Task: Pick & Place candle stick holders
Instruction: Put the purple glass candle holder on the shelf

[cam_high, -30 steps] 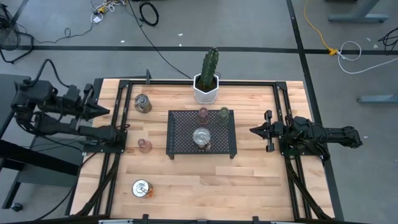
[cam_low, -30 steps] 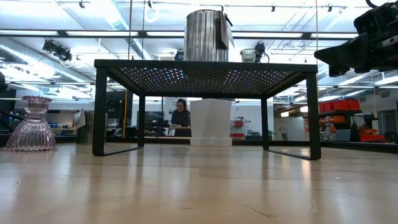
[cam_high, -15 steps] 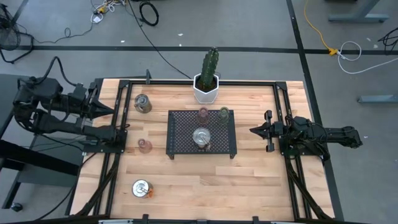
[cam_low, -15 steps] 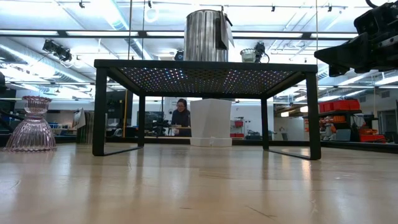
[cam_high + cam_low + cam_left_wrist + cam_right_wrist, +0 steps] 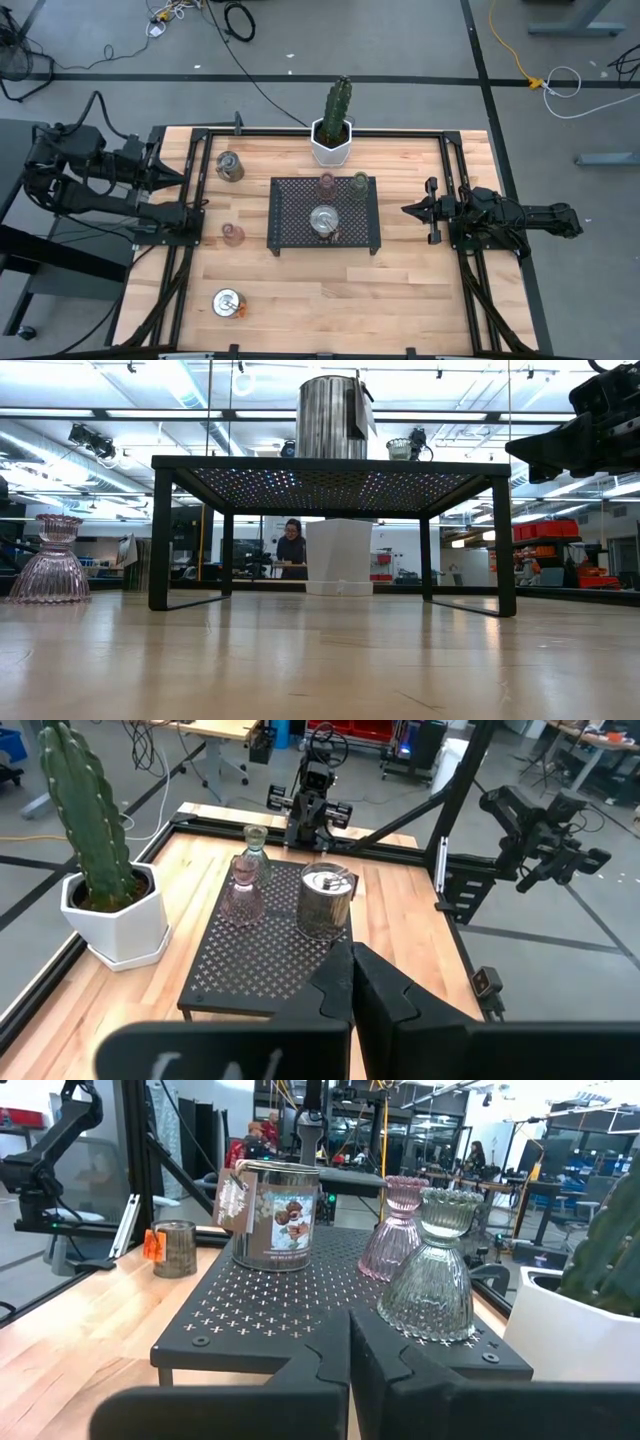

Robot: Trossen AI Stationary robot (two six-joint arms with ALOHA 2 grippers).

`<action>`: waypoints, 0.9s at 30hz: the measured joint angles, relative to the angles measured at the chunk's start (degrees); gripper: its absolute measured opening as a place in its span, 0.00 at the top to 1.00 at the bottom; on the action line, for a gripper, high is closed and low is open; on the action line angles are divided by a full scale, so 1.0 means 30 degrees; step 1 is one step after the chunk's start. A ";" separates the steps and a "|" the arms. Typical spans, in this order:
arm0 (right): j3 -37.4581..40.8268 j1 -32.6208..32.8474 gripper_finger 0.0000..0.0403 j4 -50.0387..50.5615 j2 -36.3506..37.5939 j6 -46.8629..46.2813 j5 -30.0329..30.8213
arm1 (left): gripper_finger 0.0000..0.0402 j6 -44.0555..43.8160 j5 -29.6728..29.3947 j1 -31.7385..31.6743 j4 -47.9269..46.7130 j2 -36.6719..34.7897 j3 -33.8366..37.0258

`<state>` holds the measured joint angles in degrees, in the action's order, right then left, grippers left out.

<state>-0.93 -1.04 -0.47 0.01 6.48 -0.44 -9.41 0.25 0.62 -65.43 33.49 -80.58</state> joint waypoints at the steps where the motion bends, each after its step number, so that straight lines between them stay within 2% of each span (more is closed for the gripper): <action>1: 0.0000 0.0000 1.00 0.0003 0.0000 0.0000 0.0005 | 0.99 -0.0007 0.0000 0.0000 -0.0009 0.0047 0.0014; 9: 0.0000 0.0005 1.00 0.0000 0.0000 0.0000 0.0005 | 0.98 -0.0138 0.0022 0.0000 -0.1867 0.0828 0.0131; 27: 0.0000 0.0003 1.00 0.0000 0.0000 0.0000 0.0005 | 0.78 0.0269 -0.0169 -0.0001 -0.4060 0.3624 0.0131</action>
<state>-0.93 -1.03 -0.47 0.01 6.48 -0.43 -8.60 -0.25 0.62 -77.61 44.36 -80.18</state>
